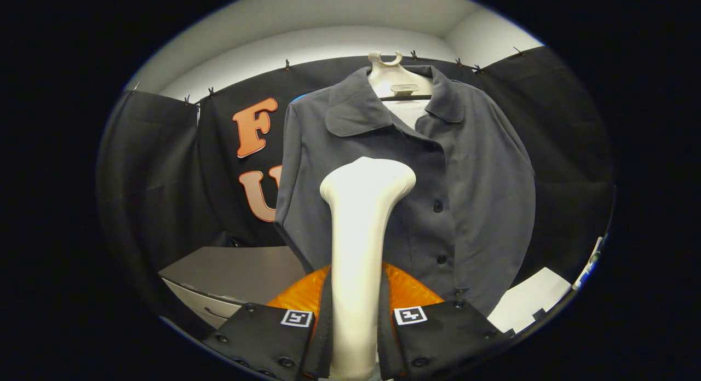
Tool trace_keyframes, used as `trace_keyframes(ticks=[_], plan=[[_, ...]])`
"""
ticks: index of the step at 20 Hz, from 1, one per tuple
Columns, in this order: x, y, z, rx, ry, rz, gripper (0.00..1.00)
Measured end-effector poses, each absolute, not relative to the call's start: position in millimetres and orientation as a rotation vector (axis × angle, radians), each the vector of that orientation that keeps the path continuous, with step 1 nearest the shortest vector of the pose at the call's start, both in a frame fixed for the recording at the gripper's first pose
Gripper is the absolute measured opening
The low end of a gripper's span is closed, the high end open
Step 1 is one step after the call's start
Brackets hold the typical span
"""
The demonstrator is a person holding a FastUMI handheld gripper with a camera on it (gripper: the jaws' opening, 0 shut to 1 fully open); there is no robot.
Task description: Iron the clothes twice with a garment steamer, once on the left side and once on the right side.
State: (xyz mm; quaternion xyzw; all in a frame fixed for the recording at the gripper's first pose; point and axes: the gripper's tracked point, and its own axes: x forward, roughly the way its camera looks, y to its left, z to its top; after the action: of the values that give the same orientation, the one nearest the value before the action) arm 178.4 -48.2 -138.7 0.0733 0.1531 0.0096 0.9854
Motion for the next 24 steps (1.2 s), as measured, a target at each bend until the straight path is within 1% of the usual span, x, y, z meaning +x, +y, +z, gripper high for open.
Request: trace_keyframes(ticks=[9, 24], plan=[[162.2, -59.8, -181.0, 0.180, 0.373, 0.004, 0.40], [111.3, -57.7, -285.3, 0.210, 0.540, -0.037, 0.40]])
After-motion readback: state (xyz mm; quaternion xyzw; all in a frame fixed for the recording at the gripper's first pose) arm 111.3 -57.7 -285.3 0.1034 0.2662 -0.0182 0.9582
